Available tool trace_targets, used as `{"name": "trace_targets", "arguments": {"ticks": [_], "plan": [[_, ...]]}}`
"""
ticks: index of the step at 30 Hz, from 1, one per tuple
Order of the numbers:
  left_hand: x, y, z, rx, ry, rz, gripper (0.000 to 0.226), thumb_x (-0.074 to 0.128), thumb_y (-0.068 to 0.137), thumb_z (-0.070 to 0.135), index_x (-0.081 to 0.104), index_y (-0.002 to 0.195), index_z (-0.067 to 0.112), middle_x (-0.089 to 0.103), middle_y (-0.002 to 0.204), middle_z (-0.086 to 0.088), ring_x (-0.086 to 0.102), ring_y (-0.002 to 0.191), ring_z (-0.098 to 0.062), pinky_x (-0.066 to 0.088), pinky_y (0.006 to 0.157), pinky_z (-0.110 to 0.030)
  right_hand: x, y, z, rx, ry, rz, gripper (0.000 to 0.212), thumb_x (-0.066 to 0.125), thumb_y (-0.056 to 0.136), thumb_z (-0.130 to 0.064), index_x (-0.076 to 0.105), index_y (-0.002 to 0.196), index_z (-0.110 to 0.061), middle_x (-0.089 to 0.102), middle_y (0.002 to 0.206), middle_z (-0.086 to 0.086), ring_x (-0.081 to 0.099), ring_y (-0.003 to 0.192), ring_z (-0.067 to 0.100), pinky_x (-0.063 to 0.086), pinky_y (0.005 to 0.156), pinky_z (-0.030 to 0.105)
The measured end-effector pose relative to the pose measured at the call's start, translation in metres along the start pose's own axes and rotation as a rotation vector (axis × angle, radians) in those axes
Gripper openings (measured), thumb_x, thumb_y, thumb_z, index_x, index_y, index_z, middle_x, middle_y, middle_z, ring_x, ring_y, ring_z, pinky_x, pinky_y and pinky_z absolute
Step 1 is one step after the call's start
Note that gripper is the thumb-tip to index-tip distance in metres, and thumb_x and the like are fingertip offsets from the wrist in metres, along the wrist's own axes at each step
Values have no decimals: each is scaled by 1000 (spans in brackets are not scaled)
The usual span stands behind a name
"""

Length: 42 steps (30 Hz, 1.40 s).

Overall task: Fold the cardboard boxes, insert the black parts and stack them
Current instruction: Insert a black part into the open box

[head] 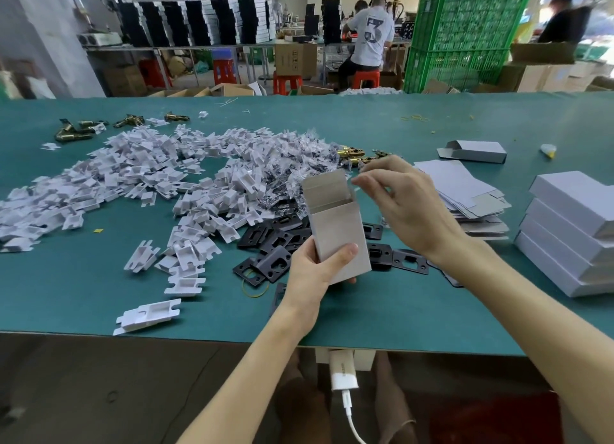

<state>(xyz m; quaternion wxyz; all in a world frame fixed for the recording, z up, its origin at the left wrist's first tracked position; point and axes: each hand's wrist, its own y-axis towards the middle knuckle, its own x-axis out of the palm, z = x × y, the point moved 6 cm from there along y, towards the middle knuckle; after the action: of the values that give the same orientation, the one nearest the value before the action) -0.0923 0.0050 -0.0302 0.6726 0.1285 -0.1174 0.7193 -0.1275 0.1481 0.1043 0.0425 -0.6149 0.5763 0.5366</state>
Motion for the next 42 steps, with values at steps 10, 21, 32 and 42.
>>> {"name": "trace_targets", "arguments": {"ticks": [10, 21, 32, 42], "plan": [[1, 0, 0, -6, -6, 30, 35, 80, 88, 13, 67, 121, 6, 78, 109, -10, 75, 94, -23, 61, 65, -34, 53, -52, 64, 221, -195, -471, 36, 69, 95, -35, 71, 125, -15, 65, 120, 11, 53, 116, 34, 41, 99, 40], [2, -4, 3, -3, 12, 34, 35, 79, 90, 11, 66, 122, 6, 77, 111, -11, 74, 94, -22, 61, 68, -37, 59, -53, 68, 266, -187, -394, 9, 65, 98, -23, 70, 99, -16, 60, 111, 5, 48, 110, 26, 40, 96, 36], [2, -4, 4, -5, 10, 26, 36, 79, 90, 12, 66, 123, 5, 76, 114, -13, 74, 98, -25, 62, 69, -37, 37, -45, 77, 531, 270, -42, 15, 71, 92, -16, 61, 103, -17, 65, 90, -1, 63, 76, 15, 52, 70, 33], [2, -5, 5, -6, 34, 36, 36, 78, 90, 12, 66, 123, 6, 76, 114, -12, 74, 100, -26, 62, 70, -39, 42, -56, 81, 798, 1002, -147, 44, 84, 77, -10, 68, 116, 0, 77, 105, 13, 75, 99, 20, 58, 82, 19]]}}
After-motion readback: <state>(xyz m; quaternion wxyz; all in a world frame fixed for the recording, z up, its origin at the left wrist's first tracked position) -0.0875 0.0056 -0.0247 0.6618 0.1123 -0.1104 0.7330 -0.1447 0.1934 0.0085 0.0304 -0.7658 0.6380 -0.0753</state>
